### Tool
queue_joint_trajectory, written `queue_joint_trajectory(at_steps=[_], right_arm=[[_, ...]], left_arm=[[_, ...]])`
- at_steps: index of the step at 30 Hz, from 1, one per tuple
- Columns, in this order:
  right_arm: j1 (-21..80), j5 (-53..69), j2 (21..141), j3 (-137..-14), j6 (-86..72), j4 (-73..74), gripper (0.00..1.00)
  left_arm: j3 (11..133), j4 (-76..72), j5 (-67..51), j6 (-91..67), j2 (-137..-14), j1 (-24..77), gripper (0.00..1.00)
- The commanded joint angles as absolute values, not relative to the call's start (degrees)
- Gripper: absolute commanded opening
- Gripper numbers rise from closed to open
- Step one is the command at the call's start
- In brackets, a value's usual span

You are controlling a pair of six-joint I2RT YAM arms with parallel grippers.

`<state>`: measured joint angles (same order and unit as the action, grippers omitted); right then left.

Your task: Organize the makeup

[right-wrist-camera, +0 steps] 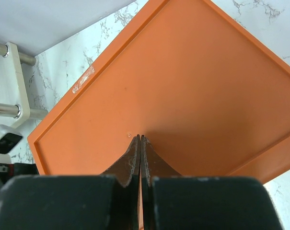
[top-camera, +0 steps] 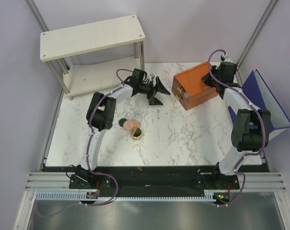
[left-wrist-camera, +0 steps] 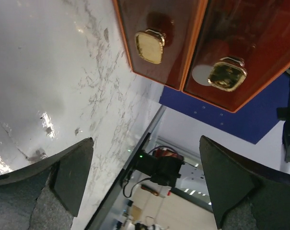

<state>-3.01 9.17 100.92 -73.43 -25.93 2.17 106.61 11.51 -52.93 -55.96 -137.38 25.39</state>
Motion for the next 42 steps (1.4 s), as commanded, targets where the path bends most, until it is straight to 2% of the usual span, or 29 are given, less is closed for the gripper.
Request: queue_joint_trajectory(at_steps=[1, 10, 11, 14, 17, 26, 30, 31, 33, 37, 42], right_arm=[[-3.16, 6.15, 105.21, -67.94, -24.52, 21.97, 0.0], [-3.16, 5.89, 105.21, -67.94, -24.96, 21.97, 0.0], [-3.16, 5.89, 105.29, -67.94, -24.96, 21.97, 0.0], [-3.16, 6.06, 105.47, -68.03, -24.96, 21.97, 0.0], [-3.08, 5.98, 105.38, -68.03, -24.7, 21.97, 0.0], [-3.16, 6.15, 104.85, -67.68, -24.61, 21.97, 0.0], [-3.16, 6.15, 104.68, -67.5, -24.43, 21.97, 0.0], [-3.08, 6.24, 104.68, -67.5, -24.35, 21.97, 0.0], [-3.08, 6.33, 104.59, -67.59, -24.26, 22.06, 0.0], [-3.16, 6.42, 104.5, -67.59, -24.0, 21.97, 0.0], [-3.08, 6.59, 104.59, -67.33, -23.73, 22.24, 0.0]], left_arm=[[103.54, 3.62, -53.35, -68.45, -139.39, 26.37, 0.96], [105.38, -3.16, -51.16, -80.67, -144.66, 28.91, 0.8], [104.95, -5.34, -50.89, -81.99, -145.45, 29.0, 0.72], [105.02, -6.42, -48.35, -84.81, -146.07, 29.35, 0.68], [106.52, -6.59, -47.29, -86.39, -147.92, 30.06, 0.59], [107.84, -9.84, -41.84, -91.4, -150.2, 31.11, 0.58], [108.28, -8.71, -38.86, -91.58, -150.29, 31.64, 0.55], [108.11, -7.4, -38.15, -91.41, -149.86, 31.73, 0.5], [108.11, -5.9, -36.04, -90.7, -149.5, 31.99, 0.48], [108.81, -4.4, -34.02, -89.48, -149.06, 32.17, 0.39], [109.69, -4.39, -33.75, -89.74, -150.03, 32.61, 0.38]])
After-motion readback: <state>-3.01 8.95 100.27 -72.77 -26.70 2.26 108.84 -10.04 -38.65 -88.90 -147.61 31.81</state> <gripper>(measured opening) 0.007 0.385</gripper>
